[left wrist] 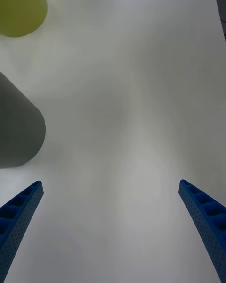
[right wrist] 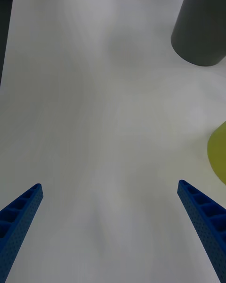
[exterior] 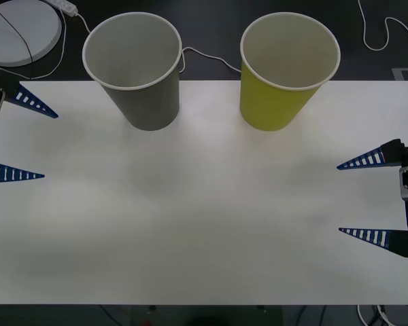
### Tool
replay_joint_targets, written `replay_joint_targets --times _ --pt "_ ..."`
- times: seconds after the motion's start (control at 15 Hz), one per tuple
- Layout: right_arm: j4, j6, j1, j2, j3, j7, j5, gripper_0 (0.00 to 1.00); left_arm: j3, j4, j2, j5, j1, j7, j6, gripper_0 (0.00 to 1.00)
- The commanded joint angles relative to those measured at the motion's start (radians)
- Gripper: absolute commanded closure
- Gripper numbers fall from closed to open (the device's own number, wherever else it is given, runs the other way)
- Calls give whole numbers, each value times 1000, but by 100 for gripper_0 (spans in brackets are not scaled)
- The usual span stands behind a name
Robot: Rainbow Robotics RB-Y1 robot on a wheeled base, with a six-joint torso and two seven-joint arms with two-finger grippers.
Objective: Put the can into the green bin and the plastic bottle into the gray bin
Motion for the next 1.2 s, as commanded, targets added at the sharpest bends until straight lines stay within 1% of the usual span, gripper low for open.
replay_joint_targets --times 0.07,0.2,0.27,0.4,0.53,0.8,1.07,1.2 --pt "0 0 0 0 0 0 0 0 2 0 0 2 56 -61 38 0" --pt "0 0 0 0 0 0 0 0 5 2 -3 23 97 -76 58 0" --pt "0 0 0 0 0 0 0 0 19 2 -17 34 123 -85 63 0" --pt "0 0 0 0 0 0 0 0 64 2 -77 36 171 -107 63 0" --pt "0 0 0 0 0 0 0 0 77 2 -114 26 197 -151 63 0" --pt "0 0 0 0 0 0 0 0 81 2 -140 10 221 -197 69 0" --pt "0 0 0 0 0 0 0 0 82 2 -160 8 228 -216 71 0" --pt "0 0 0 0 0 0 0 0 82 2 -190 -7 231 -222 71 0"
